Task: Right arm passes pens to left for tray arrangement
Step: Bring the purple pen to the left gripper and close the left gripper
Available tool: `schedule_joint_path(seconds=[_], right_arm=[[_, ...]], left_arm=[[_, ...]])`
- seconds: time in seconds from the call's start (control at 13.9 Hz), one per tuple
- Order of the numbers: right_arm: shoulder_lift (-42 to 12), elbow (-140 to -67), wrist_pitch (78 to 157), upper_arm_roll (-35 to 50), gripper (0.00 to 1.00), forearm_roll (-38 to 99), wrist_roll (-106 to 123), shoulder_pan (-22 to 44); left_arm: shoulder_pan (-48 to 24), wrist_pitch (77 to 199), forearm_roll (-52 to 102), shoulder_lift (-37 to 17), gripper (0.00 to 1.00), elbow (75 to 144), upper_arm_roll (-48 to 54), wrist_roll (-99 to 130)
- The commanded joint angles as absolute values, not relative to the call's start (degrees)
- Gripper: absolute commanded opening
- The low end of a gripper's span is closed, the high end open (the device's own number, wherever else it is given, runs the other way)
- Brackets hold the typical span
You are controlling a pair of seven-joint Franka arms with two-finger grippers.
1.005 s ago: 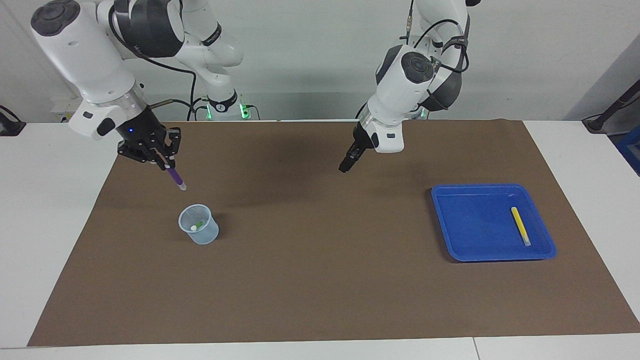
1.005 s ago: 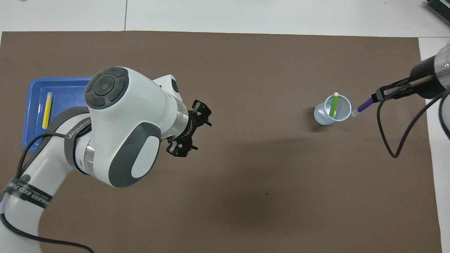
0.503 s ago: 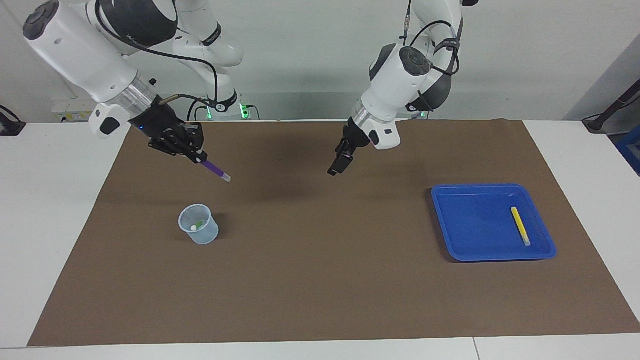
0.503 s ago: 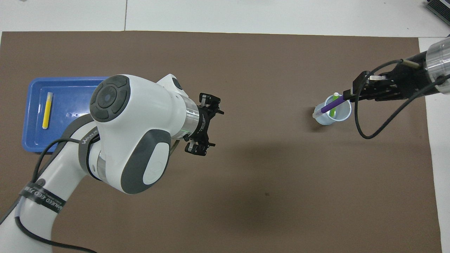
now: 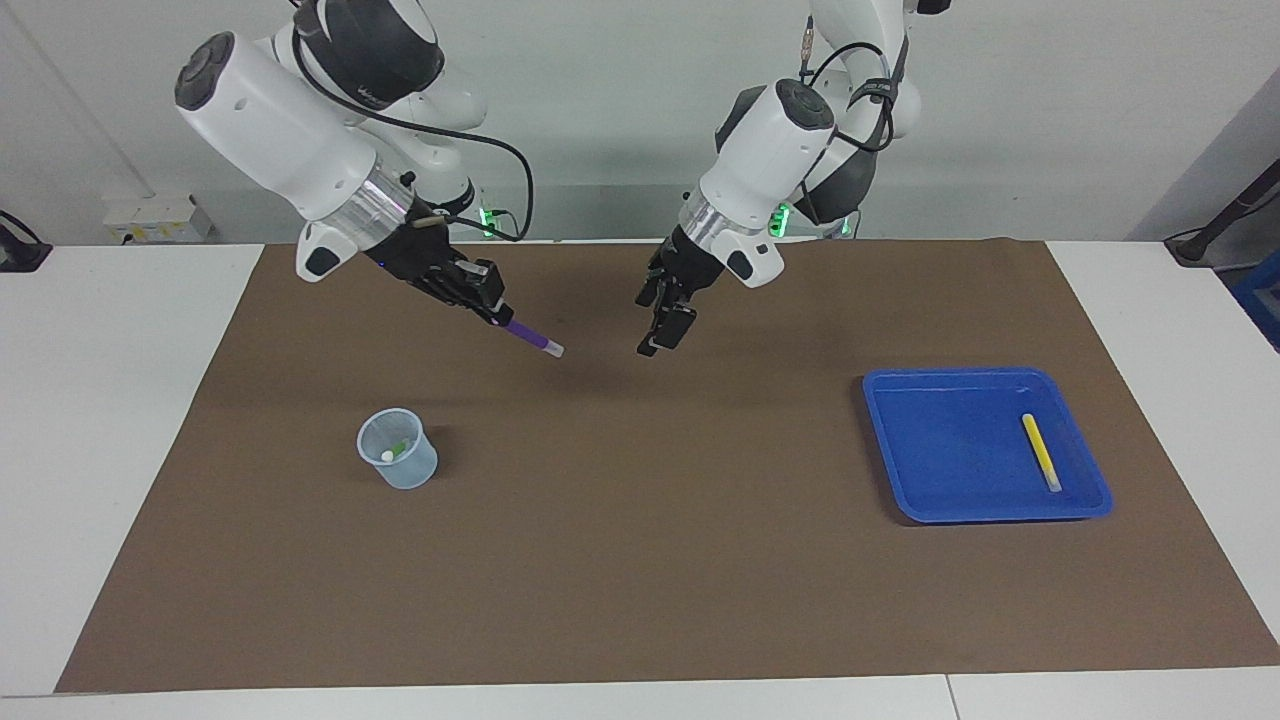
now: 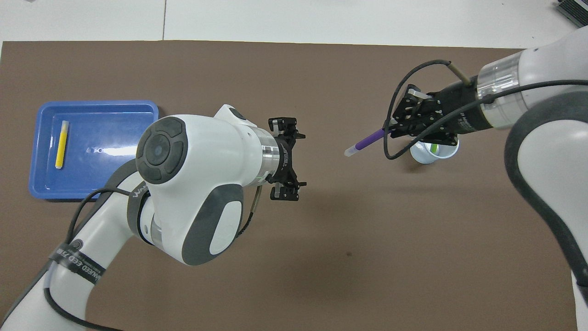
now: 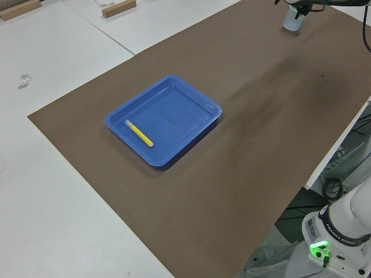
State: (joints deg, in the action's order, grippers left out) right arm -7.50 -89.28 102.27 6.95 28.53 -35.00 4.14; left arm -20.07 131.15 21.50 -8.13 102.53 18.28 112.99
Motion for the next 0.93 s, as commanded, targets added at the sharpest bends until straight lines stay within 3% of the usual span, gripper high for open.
schedule_joint_path(seconds=[0.0,0.65,0.86], right_arm=[[-5.10,-93.42,106.86,7.03,0.12,30.15,-39.89,6.67],[-4.31,-96.15,111.09,7.03,0.12,30.06,-41.92,10.11],[-4.31,-96.15,111.01,7.03,0.12,30.06,-41.92,10.11]], left_arm=[[-23.02,134.29,22.41,-7.91,1.00,103.54,17.58,120.82],[-25.31,144.12,22.32,-8.09,1.00,105.20,17.49,132.53],[-25.31,145.81,22.15,-8.26,0.92,106.52,17.32,133.76]])
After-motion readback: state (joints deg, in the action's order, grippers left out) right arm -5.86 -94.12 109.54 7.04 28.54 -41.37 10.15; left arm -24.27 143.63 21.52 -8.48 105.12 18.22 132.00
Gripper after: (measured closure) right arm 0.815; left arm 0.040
